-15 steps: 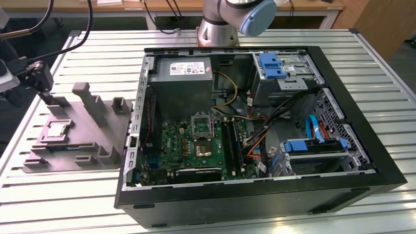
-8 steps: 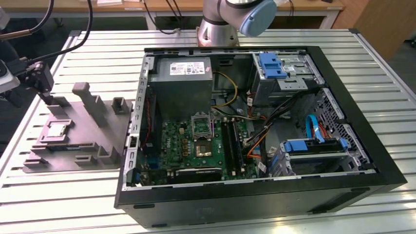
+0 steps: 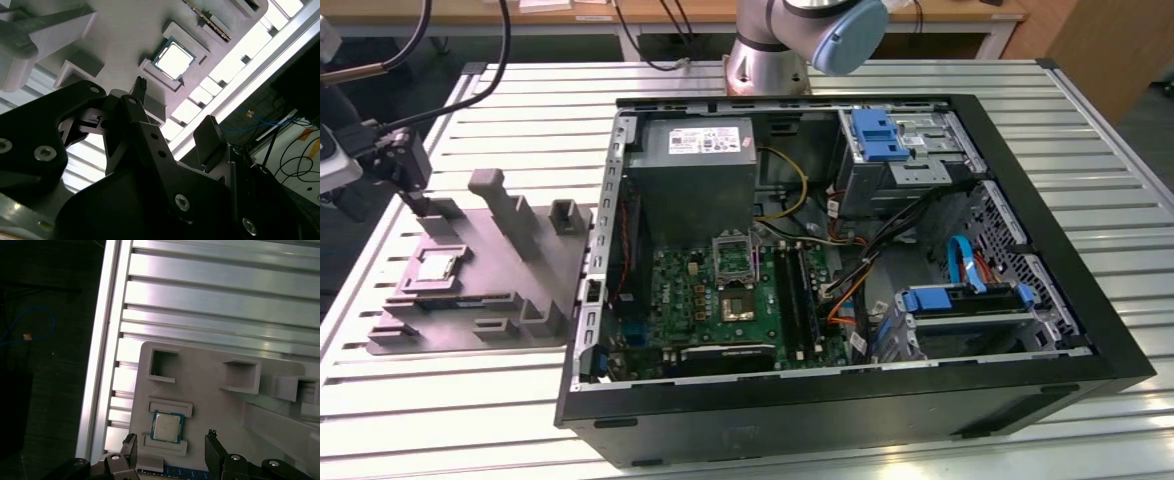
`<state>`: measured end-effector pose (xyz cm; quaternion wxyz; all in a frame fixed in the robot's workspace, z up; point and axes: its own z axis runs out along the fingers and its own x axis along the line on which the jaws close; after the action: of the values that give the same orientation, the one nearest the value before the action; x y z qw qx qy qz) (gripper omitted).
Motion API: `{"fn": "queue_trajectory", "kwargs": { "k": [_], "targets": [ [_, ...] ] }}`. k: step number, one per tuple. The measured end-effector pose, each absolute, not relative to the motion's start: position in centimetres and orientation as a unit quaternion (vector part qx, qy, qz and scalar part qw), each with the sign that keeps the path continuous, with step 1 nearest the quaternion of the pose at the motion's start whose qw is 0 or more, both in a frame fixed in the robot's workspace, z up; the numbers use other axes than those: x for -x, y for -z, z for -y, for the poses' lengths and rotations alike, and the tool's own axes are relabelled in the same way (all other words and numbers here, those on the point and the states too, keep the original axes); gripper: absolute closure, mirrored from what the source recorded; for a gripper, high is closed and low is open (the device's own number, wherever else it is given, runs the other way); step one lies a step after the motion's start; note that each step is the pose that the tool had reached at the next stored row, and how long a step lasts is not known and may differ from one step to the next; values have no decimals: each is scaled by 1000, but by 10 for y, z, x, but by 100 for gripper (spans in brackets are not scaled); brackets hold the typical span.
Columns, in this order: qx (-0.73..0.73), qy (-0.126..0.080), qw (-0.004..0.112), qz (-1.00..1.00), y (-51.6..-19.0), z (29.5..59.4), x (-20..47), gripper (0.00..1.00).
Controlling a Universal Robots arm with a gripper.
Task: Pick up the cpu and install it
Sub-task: 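Pick up the cpu and move it towards the insertion slot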
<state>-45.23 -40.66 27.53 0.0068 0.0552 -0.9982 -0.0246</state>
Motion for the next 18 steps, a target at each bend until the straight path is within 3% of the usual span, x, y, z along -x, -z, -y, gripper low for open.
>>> {"fn": "queue_trajectory", "kwargs": {
  "k": [18],
  "targets": [
    [-55, 25, 7, 998, -271, 407, 452, 35]
  ]
}}
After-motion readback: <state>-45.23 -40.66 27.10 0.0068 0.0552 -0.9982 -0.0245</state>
